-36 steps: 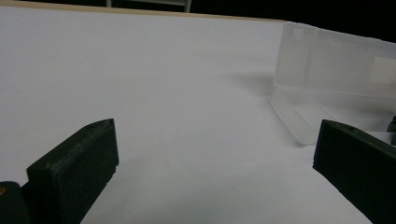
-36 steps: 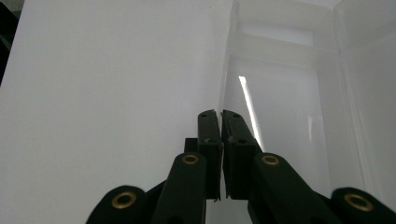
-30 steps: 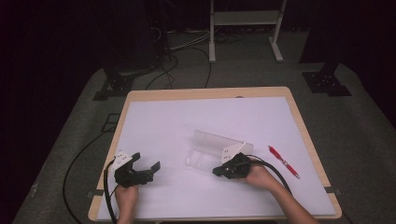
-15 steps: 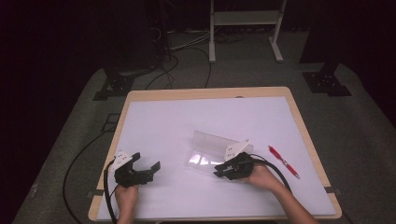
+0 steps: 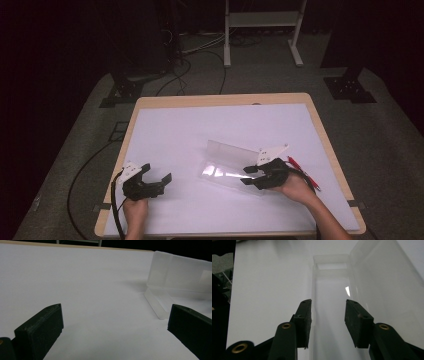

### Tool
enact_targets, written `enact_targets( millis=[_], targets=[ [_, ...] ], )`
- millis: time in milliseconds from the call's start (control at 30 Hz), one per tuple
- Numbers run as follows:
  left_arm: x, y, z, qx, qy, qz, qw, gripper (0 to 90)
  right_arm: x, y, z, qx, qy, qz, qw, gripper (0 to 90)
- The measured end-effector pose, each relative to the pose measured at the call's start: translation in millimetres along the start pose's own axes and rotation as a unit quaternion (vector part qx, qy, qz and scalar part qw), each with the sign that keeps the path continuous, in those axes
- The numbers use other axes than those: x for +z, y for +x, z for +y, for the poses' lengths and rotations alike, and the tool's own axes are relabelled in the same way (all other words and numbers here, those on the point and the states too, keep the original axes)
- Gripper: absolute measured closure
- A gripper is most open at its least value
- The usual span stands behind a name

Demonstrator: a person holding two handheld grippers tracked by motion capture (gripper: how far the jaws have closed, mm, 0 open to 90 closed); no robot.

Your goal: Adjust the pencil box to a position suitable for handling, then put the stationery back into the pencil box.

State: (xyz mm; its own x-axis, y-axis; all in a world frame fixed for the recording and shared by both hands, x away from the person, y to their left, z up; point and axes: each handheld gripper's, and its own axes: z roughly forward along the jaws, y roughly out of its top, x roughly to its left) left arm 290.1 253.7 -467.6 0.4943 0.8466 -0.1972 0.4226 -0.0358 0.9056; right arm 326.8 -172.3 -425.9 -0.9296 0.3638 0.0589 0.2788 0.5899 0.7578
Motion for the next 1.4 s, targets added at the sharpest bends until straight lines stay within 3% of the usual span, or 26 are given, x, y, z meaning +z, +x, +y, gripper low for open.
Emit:
enact_targets(
  millis=[267,700,1033,1400],
  targets=[
    [-0.1,-0.7,-0.4,0.002,0.000,0.000,1.0000,0.0,-29.9,-4.3,-9.8,0.023,-0.020,-0.019,0.9994,46.1],
    [-0.3,-0.4,-0.3,0.000,0.001,-0.002,1.0000,0.0,-66.4,-8.2,-26.4,0.047,-0.038,-0.056,0.9966,43.0],
    [0.0,-0.9,-0.5,0.002,-0.001,0.000,1.0000,0.0,-86.4,-16.2,-39.6,0.073,-0.046,-0.101,0.9911,42.0],
    [-0.6,-0.7,-0.3,-0.001,-0.003,0.001,1.0000,0.0,-94.6,-31.5,-63.6,0.110,-0.031,-0.131,0.9848,41.0]
  ],
)
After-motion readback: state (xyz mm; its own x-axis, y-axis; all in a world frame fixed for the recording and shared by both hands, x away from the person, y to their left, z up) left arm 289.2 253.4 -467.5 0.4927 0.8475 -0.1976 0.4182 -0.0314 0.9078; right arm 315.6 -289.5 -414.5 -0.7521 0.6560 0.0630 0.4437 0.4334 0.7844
